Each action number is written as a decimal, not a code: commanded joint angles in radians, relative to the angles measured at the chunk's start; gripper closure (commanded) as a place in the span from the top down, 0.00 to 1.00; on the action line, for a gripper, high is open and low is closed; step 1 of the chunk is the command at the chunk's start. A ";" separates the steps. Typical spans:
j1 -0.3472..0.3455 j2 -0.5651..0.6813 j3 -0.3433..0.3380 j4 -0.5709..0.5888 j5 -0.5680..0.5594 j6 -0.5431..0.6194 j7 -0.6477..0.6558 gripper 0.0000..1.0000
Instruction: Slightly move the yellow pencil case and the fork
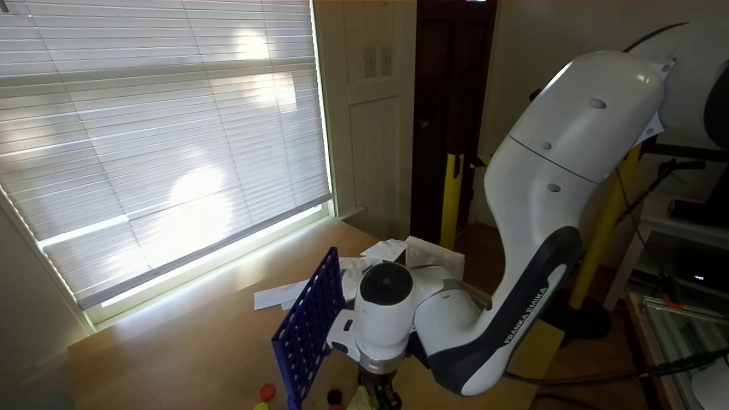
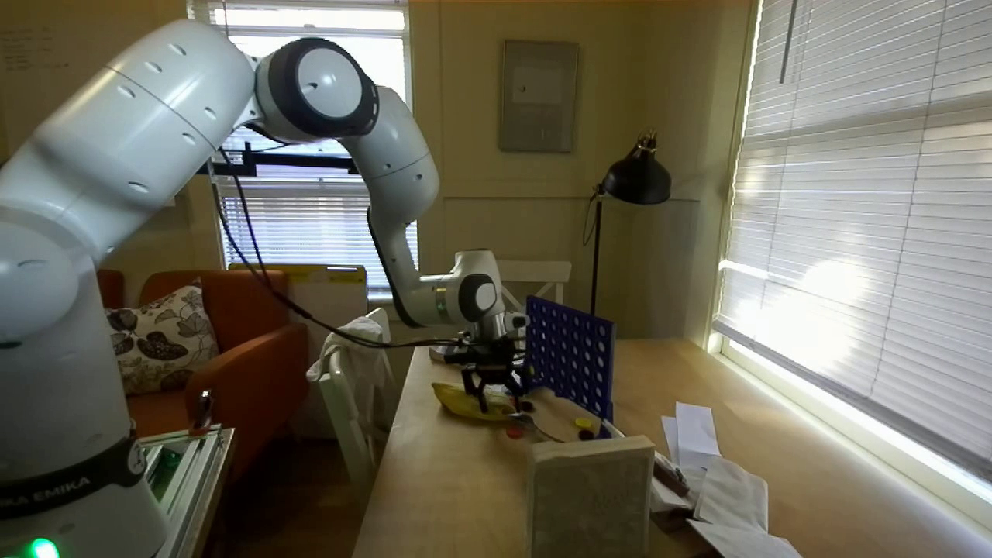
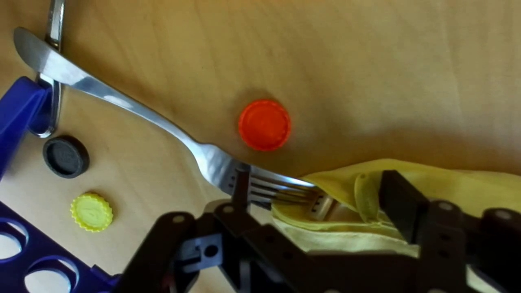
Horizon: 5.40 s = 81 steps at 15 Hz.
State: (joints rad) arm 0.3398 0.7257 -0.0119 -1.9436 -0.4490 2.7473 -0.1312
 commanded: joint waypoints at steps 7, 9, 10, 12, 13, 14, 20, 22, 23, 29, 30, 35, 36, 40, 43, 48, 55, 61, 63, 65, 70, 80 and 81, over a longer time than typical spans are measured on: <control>0.009 0.043 0.011 0.045 0.001 -0.015 0.008 0.46; 0.008 0.046 0.015 0.047 0.002 -0.017 0.006 0.27; 0.008 0.048 0.017 0.049 0.003 -0.018 0.005 0.27; 0.009 0.051 0.017 0.052 0.003 -0.019 0.006 0.20; 0.008 0.052 0.017 0.053 0.003 -0.020 0.005 0.15; 0.008 0.053 0.017 0.054 0.003 -0.021 0.004 0.11; 0.014 0.042 0.015 0.045 -0.010 -0.032 -0.007 0.00; 0.018 0.016 0.011 0.018 -0.034 -0.025 -0.028 0.00; 0.014 0.007 0.018 0.008 -0.042 -0.022 -0.051 0.00; 0.048 -0.085 0.014 -0.086 -0.192 0.066 -0.138 0.00; 0.054 -0.100 0.013 -0.099 -0.222 0.074 -0.131 0.00; -0.054 -0.111 0.153 -0.108 -0.146 -0.023 -0.249 0.00; -0.075 -0.108 0.177 -0.107 -0.124 -0.050 -0.271 0.00; -0.189 -0.071 0.281 -0.087 0.011 -0.159 -0.455 0.00; -0.263 -0.042 0.343 -0.068 0.091 -0.204 -0.637 0.00; -0.281 0.009 0.363 0.003 0.169 -0.330 -0.847 0.00; -0.171 -0.039 0.272 0.009 0.063 -0.422 -0.884 0.56; -0.124 -0.099 0.230 -0.043 -0.077 -0.450 -1.000 0.99; -0.101 -0.107 0.202 -0.045 -0.125 -0.481 -1.000 1.00; -0.084 -0.095 0.170 -0.036 -0.206 -0.496 -1.012 1.00; -0.096 -0.061 0.132 -0.020 -0.459 -0.422 -1.060 1.00; -0.074 -0.004 0.150 0.033 -0.491 -0.425 -0.727 1.00; -0.076 0.002 0.156 0.037 -0.486 -0.428 -0.698 1.00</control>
State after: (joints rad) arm 0.2590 0.6987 0.1327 -1.9381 -0.9375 2.3346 -0.9306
